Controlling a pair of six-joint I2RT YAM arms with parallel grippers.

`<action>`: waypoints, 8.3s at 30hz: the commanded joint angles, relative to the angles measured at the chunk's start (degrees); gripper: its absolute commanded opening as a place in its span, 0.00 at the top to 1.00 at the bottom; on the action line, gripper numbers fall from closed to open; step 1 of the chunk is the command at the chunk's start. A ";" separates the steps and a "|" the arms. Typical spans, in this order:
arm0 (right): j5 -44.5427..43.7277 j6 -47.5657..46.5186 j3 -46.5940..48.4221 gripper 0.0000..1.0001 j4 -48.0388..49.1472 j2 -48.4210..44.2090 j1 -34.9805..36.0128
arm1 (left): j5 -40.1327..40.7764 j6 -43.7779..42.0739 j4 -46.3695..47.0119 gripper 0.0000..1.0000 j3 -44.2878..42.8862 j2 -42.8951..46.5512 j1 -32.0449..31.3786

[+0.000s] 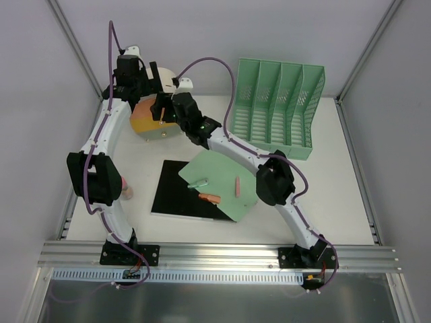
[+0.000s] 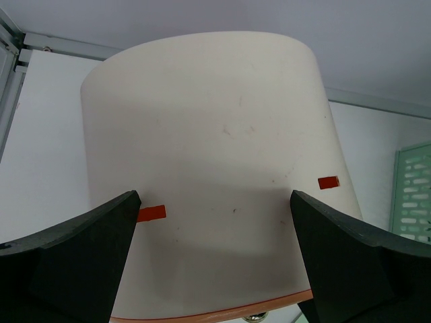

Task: Organize the desk

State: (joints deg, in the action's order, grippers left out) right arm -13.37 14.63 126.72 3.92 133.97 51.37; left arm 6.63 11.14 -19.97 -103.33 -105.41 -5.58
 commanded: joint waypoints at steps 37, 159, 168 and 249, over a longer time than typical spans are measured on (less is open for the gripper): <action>-15.73 0.66 2.04 0.40 5.04 3.49 3.21 | -1.27 -0.33 -5.26 0.04 2.87 3.71 -0.66; -35.14 2.67 -69.84 0.15 -31.85 -71.55 -1.80 | 2.16 -1.20 -6.31 0.01 4.80 7.06 -2.50; -41.20 13.30 -75.73 0.13 -49.34 -74.30 -3.83 | 1.72 -0.50 -6.22 0.01 5.07 7.76 -2.50; 12.56 6.89 -24.25 0.99 -20.46 -38.38 -9.71 | 0.84 -1.03 -5.78 0.01 4.36 5.30 -2.50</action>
State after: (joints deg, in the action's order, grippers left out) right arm -7.42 19.46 95.70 -21.78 90.56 41.25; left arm 7.05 11.03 -23.68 -99.37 -100.25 -7.57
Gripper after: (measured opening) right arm 0.399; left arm 0.989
